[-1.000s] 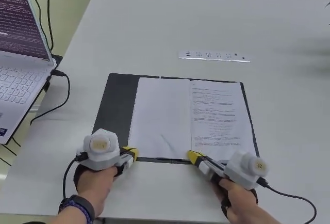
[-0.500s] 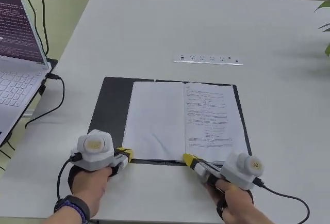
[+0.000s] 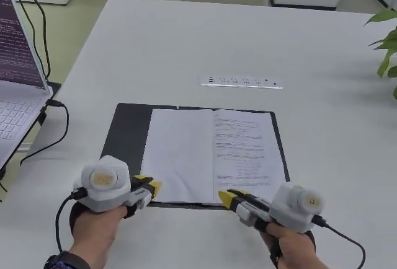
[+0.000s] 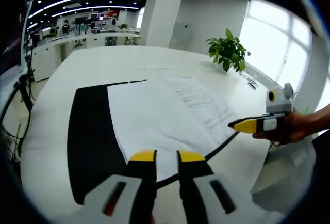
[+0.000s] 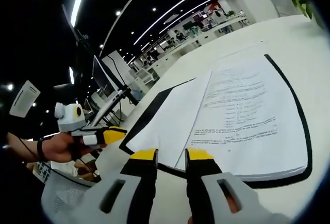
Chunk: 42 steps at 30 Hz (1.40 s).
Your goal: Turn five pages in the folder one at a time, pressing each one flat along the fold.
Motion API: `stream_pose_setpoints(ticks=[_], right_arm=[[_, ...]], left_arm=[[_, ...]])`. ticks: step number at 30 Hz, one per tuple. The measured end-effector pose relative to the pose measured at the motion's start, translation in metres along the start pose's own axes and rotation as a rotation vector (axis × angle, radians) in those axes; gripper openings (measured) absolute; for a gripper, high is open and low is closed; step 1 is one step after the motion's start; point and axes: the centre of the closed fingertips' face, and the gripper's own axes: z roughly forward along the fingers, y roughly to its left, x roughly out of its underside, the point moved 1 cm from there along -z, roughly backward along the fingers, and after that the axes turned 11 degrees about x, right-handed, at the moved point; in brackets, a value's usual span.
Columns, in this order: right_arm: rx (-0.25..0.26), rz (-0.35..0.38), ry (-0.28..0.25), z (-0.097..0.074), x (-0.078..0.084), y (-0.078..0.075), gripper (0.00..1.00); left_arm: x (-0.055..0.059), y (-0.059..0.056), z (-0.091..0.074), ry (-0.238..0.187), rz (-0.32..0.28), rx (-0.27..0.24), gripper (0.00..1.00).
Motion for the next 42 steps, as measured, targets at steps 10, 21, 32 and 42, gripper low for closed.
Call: stream_pose_setpoints(ticks=[10,21,32,42], right_arm=[[0.068,-0.063,-0.054,-0.037,-0.030,-0.031,0.33],[0.072,-0.170,-0.111,-0.082,-0.055,-0.034,0.48],[0.120,-0.182,-0.140,-0.119,-0.055,-0.040,0.64],[0.162,-0.156,-0.146,-0.137,-0.050,-0.051,0.69]], left_arm=[[-0.017,-0.001,-0.025,-0.011,0.052,-0.002,0.24],[-0.033,-0.008,-0.058,-0.026,0.108,-0.008,0.35],[-0.030,-0.015,-0.086,-0.047,0.103,-0.048,0.50],[-0.026,-0.025,-0.086,-0.040,0.104,-0.032,0.61]])
